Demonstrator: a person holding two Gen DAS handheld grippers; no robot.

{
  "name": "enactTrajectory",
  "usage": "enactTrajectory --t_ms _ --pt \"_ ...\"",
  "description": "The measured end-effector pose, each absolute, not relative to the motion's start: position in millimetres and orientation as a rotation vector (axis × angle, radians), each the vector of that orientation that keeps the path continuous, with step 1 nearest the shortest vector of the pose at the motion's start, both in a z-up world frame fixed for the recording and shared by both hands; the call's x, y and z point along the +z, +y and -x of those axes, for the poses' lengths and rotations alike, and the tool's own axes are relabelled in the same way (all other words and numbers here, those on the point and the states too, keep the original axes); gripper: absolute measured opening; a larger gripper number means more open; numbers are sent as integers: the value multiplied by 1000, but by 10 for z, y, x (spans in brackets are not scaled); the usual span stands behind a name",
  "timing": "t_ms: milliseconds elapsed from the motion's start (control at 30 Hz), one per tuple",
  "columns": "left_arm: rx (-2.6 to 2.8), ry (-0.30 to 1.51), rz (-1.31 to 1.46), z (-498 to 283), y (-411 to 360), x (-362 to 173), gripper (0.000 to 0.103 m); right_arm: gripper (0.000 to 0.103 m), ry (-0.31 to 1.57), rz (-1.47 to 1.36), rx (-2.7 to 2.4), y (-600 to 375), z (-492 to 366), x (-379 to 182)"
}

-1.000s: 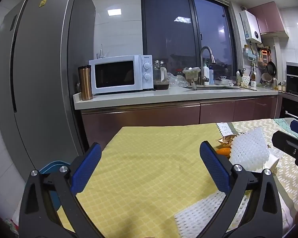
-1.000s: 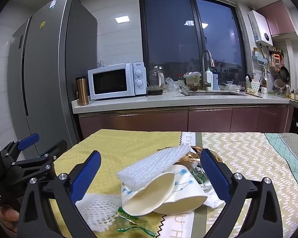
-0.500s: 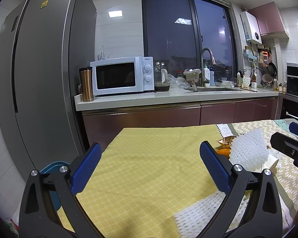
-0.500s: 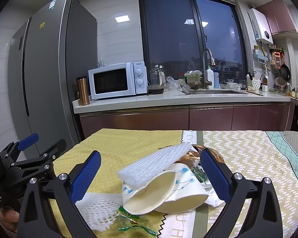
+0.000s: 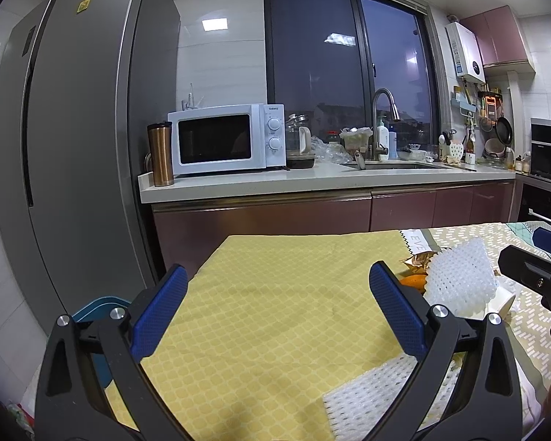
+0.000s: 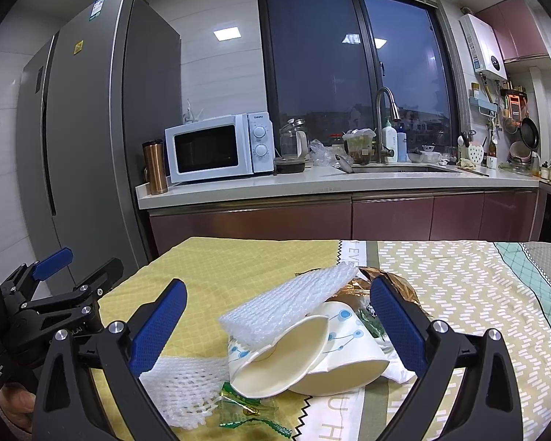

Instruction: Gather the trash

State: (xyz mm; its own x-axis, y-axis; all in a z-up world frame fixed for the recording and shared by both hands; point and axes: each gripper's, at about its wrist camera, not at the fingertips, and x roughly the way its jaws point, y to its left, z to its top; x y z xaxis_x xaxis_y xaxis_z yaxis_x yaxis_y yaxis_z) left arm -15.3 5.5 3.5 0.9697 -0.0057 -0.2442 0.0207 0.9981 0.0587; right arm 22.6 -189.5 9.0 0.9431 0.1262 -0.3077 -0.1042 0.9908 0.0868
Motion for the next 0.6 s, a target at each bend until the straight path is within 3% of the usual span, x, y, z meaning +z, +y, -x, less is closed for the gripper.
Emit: enactTrajectory --t_ms 600 --pt "-33 260 -65 96 40 -16 97 96 339 -82 132 -1933 -322 64"
